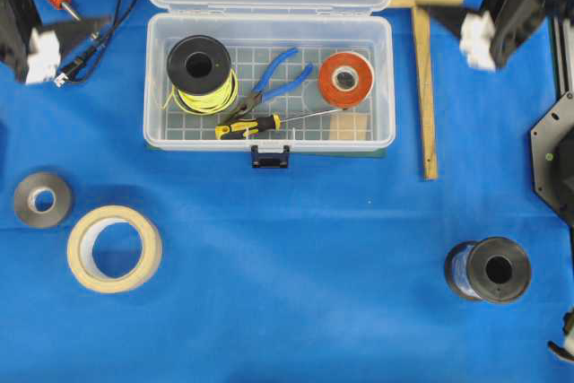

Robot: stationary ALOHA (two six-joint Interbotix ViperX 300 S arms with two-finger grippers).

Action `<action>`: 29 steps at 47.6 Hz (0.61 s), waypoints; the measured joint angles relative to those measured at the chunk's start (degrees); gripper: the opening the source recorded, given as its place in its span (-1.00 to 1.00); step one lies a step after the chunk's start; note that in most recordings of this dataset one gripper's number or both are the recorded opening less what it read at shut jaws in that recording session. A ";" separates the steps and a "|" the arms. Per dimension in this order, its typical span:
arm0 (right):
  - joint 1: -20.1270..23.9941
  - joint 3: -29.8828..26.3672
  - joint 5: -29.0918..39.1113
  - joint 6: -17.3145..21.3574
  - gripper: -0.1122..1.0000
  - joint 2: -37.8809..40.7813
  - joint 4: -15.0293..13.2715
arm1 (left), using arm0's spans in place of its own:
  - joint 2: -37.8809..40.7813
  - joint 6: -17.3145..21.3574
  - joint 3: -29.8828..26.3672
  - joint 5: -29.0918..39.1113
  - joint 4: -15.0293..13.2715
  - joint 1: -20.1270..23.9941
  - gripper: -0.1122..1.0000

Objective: Open the tool box with both arms.

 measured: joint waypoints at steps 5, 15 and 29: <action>6.33 0.18 1.05 0.09 0.70 -0.35 0.09 | -2.37 -0.26 0.70 0.53 0.00 -5.71 0.83; 17.84 0.26 1.67 0.09 0.70 -0.26 0.18 | -5.89 -0.26 1.67 0.62 -0.09 -15.12 0.83; 20.65 0.26 1.93 0.18 0.70 1.14 0.18 | -6.50 -0.26 2.02 1.23 -0.09 -18.37 0.83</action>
